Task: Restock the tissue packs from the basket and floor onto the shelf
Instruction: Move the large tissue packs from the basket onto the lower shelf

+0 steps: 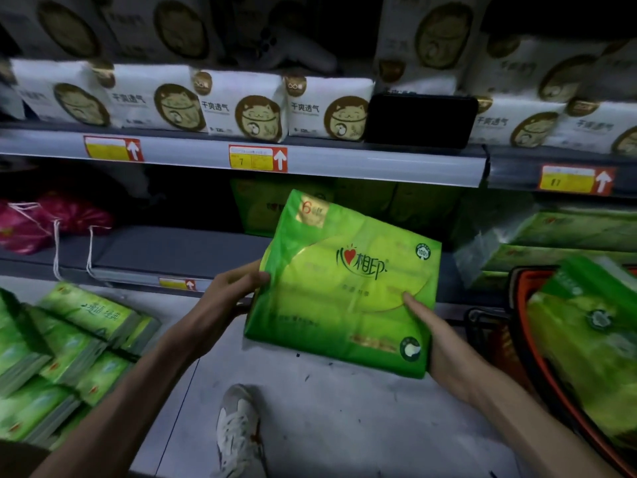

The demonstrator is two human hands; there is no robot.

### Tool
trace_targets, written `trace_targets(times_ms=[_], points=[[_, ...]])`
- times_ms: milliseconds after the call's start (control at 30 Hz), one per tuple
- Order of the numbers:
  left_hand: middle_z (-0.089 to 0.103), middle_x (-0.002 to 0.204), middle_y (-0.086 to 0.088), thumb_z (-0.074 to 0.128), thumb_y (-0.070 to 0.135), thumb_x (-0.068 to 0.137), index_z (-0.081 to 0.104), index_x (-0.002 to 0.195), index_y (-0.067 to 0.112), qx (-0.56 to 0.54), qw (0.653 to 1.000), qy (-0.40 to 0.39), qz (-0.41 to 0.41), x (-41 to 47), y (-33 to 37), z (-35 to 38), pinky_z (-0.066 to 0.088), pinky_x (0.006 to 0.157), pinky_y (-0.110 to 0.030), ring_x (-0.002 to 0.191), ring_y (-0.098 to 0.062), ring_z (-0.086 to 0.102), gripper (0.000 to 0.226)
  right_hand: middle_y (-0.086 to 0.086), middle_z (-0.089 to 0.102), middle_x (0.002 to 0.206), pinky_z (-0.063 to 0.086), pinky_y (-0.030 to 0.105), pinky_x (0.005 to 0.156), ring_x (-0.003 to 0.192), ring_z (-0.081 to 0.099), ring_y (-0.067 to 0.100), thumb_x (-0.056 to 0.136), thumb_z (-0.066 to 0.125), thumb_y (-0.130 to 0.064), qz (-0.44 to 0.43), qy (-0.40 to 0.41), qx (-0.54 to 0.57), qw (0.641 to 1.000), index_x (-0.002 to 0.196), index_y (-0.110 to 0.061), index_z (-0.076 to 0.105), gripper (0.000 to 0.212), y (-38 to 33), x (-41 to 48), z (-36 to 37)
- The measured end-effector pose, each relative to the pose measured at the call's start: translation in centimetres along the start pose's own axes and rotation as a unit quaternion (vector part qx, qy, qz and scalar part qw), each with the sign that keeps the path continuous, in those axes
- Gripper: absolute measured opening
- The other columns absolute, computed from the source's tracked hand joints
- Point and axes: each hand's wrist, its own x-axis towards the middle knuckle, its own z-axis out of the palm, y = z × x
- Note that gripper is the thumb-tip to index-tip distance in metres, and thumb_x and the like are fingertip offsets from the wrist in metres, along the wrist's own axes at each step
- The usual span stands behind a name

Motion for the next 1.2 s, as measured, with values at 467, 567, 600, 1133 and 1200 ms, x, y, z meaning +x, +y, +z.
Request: trace_targets(times_ms=[467,567,600,1133,1200], points=[[0.067,0.121,-0.016,0.062,0.010,0.078,0.062,0.120,0.030,0.137,0.977,-0.059,-0.151,4.3,-4.1,-0.5,0.063,0.090,-0.042,0.104,-0.027,0.068,0.046,-0.007,0.079,0.102,0.059,0.028,0.062,0.087,0.075,0.009,0.070,0.090,0.003,-0.136,0.130,-0.138,0.972,0.132,-0.021,0.060,0.073,2.4,4.3,0.1],[0.064,0.127,-0.021,0.061,0.004,0.071,0.061,0.123,0.016,0.144,0.980,-0.046,-0.132,5.8,-5.4,-0.1,0.062,0.092,-0.048,0.113,-0.036,0.068,0.053,-0.002,0.075,0.114,0.062,0.035,0.078,0.103,0.072,0.019,0.061,0.097,-0.016,-0.156,0.189,-0.148,0.958,0.133,-0.028,0.060,0.082,3.0,6.2,0.1],[0.064,0.126,-0.022,0.062,-0.002,0.076,0.061,0.123,0.014,0.153,0.981,-0.041,-0.116,6.6,-5.7,0.0,0.061,0.093,-0.050,0.114,-0.037,0.067,0.050,0.000,0.072,0.117,0.061,0.043,0.088,0.109,0.069,0.024,0.053,0.097,-0.034,-0.165,0.228,-0.164,0.946,0.129,-0.035,0.060,0.085,3.3,7.2,-0.1],[0.077,0.109,-0.014,0.048,-0.021,0.081,0.070,0.111,0.011,0.140,0.984,0.087,0.074,20.6,-7.4,7.0,0.059,0.095,-0.049,0.108,-0.033,0.072,0.049,0.007,0.073,0.121,0.053,0.041,0.098,0.114,0.066,0.029,0.065,0.096,-0.010,-0.196,0.458,-0.081,0.863,0.128,-0.014,0.065,0.070,-1.5,16.0,-3.0],[0.078,0.106,-0.011,0.049,-0.009,0.075,0.072,0.110,0.014,0.130,0.982,0.108,0.081,22.0,-7.9,7.5,0.060,0.095,-0.052,0.105,-0.031,0.074,0.048,0.010,0.073,0.123,0.054,0.042,0.098,0.115,0.067,0.032,0.062,0.096,-0.011,-0.195,0.468,-0.089,0.858,0.127,-0.015,0.066,0.072,-2.5,17.6,-3.4]])
